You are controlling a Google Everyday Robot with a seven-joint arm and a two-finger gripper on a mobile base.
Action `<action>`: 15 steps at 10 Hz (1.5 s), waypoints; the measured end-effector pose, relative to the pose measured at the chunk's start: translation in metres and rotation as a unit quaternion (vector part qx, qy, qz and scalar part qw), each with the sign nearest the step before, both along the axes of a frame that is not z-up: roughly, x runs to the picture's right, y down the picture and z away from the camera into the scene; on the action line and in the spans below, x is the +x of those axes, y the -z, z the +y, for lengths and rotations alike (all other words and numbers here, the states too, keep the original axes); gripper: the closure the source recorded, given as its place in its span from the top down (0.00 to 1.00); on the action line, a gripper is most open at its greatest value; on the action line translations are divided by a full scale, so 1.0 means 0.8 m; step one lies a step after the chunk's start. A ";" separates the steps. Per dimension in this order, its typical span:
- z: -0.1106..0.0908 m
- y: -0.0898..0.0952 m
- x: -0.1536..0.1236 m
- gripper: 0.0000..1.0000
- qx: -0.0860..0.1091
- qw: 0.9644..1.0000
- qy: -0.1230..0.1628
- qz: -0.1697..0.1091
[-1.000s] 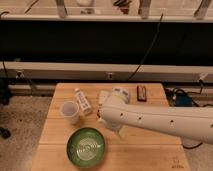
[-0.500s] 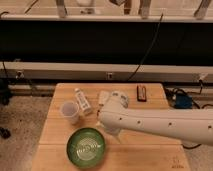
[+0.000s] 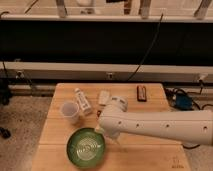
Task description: Pick up the ceramic bowl
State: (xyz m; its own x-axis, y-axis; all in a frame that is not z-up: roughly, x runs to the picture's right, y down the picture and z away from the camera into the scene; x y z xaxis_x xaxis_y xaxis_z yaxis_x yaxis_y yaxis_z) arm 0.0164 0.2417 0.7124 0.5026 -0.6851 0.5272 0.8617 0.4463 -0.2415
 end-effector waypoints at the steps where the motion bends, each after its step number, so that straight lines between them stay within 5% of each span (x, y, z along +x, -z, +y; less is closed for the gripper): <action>1: 0.004 -0.002 0.000 0.80 -0.001 1.000 0.000 0.000; 15: 0.039 -0.023 0.000 0.80 0.002 1.000 -0.003 -0.009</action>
State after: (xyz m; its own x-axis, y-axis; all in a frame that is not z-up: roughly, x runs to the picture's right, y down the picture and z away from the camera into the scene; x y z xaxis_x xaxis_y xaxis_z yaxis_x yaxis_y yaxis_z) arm 0.0163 0.2726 0.7307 0.4967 -0.6843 0.5339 0.8635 0.4514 -0.2249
